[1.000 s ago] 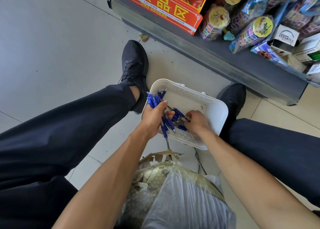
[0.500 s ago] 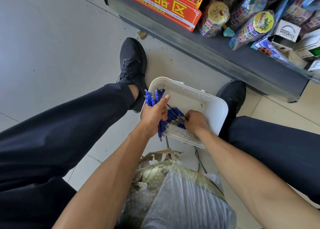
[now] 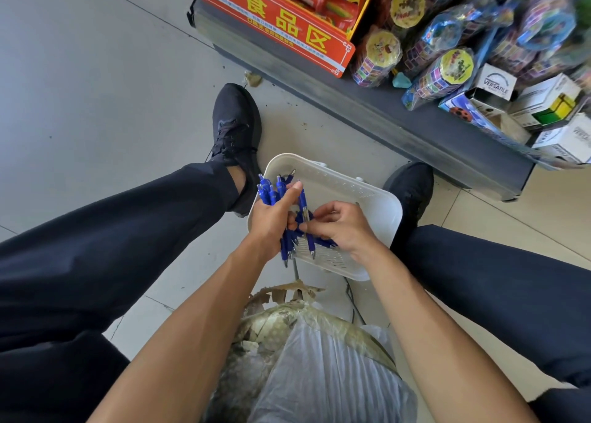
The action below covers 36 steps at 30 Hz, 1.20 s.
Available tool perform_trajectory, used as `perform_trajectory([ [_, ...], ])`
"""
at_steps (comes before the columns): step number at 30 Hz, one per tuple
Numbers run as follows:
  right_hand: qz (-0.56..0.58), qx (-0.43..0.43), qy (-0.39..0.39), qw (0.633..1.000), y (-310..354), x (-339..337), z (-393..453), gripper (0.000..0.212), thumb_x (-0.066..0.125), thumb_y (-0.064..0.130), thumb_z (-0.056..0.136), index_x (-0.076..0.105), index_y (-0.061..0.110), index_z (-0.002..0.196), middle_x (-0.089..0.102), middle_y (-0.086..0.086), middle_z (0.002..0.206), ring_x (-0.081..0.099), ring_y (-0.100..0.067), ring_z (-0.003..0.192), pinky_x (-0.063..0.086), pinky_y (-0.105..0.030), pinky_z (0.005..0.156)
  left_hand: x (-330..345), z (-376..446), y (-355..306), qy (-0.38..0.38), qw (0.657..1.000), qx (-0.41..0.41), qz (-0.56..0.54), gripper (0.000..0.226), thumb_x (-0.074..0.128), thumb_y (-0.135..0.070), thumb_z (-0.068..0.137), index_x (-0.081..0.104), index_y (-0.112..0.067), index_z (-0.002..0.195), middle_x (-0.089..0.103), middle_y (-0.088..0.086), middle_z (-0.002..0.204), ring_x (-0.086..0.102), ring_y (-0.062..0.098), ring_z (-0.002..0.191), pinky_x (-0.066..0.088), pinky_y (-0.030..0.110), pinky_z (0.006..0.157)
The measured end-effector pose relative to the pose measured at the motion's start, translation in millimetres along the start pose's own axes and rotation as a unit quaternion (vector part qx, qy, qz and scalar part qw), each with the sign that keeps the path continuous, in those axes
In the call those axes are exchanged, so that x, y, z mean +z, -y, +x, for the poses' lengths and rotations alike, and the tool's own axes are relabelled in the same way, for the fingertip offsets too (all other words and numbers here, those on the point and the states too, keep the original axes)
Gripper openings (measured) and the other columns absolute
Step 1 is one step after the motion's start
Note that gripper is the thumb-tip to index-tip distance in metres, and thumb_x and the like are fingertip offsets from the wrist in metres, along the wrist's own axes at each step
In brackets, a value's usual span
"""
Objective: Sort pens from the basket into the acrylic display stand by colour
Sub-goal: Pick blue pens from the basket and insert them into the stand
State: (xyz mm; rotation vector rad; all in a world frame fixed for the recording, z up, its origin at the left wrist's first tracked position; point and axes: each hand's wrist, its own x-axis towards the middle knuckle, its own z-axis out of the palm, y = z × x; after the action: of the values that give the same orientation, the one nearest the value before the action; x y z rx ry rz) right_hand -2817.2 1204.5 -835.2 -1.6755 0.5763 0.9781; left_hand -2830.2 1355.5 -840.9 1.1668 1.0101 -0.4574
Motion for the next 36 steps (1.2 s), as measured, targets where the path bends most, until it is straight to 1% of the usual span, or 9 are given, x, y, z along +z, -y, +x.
perform_trajectory([
  [4,0.039,-0.017,0.040,0.998,5,6,-5,0.029,0.092,0.004,0.068,0.069,0.004,0.086,0.074,-0.013,0.082,0.070,-0.019,0.072,0.059,-0.026,0.069,-2,-1,-3,0.045,0.999,0.005,-0.017,0.027,0.086,-0.021,0.079,0.060,-0.014,0.076,0.051,-0.005,0.054,0.050,0.010,0.047,0.047,0.027,0.050],
  [9,0.127,-0.014,0.102,0.987,0,8,-4,0.020,0.082,-0.007,0.074,0.070,0.007,0.084,0.076,-0.013,0.085,0.072,-0.021,0.078,0.060,-0.026,0.073,-8,5,-5,0.087,0.995,-0.041,-0.024,0.027,0.081,-0.027,0.084,0.065,-0.006,0.089,0.062,0.003,0.072,0.062,0.020,0.064,0.057,0.034,0.061],
  [13,0.161,0.009,0.074,0.984,-12,-1,7,0.018,0.078,-0.002,0.081,0.070,0.010,0.092,0.076,-0.007,0.085,0.071,-0.018,0.076,0.060,-0.026,0.074,-10,7,-6,0.100,0.992,-0.072,-0.041,0.024,0.069,-0.031,0.093,0.059,-0.011,0.084,0.057,0.002,0.069,0.054,0.014,0.056,0.050,0.028,0.056],
  [16,-0.031,0.015,-0.038,0.999,-32,-12,27,0.018,0.080,0.010,0.085,0.069,0.019,0.096,0.073,0.001,0.088,0.071,-0.016,0.084,0.054,-0.020,0.068,-9,6,-6,0.114,0.989,-0.081,-0.041,0.020,0.060,-0.025,0.101,0.061,-0.008,0.090,0.067,0.007,0.075,0.066,0.017,0.063,0.057,0.029,0.065],
  [19,-0.180,0.019,-0.100,0.978,-53,-18,41,0.021,0.076,0.015,0.087,0.068,0.020,0.106,0.070,0.005,0.097,0.068,-0.017,0.095,0.047,-0.019,0.071,-6,4,-6,0.140,0.985,-0.091,-0.036,0.020,0.055,-0.021,0.104,0.060,-0.002,0.104,0.074,0.012,0.081,0.074,0.024,0.072,0.062,0.033,0.068],
  [23,-0.243,-0.012,-0.085,0.966,-58,-9,47,0.035,0.070,0.013,0.092,0.063,0.014,0.127,0.066,-0.002,0.122,0.062,-0.018,0.110,0.048,-0.026,0.091,-5,5,-5,0.130,0.989,-0.069,-0.019,0.019,0.054,-0.020,0.104,0.058,-0.006,0.092,0.063,0.005,0.071,0.062,0.016,0.059,0.056,0.029,0.060],
  [26,-0.256,-0.034,-0.086,0.962,-53,2,53,0.040,0.068,0.013,0.093,0.061,0.011,0.132,0.065,-0.006,0.130,0.060,-0.022,0.118,0.048,-0.031,0.101,-3,3,-3,0.121,0.990,-0.069,-0.037,0.021,0.055,-0.020,0.104,0.053,-0.013,0.084,0.047,-0.001,0.063,0.045,0.011,0.053,0.047,0.024,0.054],
  [32,-0.312,-0.054,-0.028,0.948,-41,14,65,0.050,0.063,0.012,0.095,0.053,0.009,0.144,0.057,-0.011,0.141,0.056,-0.026,0.127,0.043,-0.031,0.106,-3,3,-2,0.111,0.991,-0.057,-0.038,0.029,0.057,-0.019,0.102,0.047,-0.016,0.075,0.038,-0.003,0.056,0.033,0.009,0.049,0.039,0.022,0.048],
  [36,-0.378,-0.061,-0.010,0.924,-37,15,73,0.044,0.062,0.013,0.096,0.056,0.010,0.139,0.059,-0.011,0.135,0.057,-0.029,0.123,0.045,-0.033,0.101,-3,4,-2,0.109,0.991,-0.065,-0.042,0.028,0.059,-0.021,0.101,0.049,-0.015,0.075,0.040,-0.003,0.056,0.035,0.009,0.049,0.041,0.022,0.048],
])
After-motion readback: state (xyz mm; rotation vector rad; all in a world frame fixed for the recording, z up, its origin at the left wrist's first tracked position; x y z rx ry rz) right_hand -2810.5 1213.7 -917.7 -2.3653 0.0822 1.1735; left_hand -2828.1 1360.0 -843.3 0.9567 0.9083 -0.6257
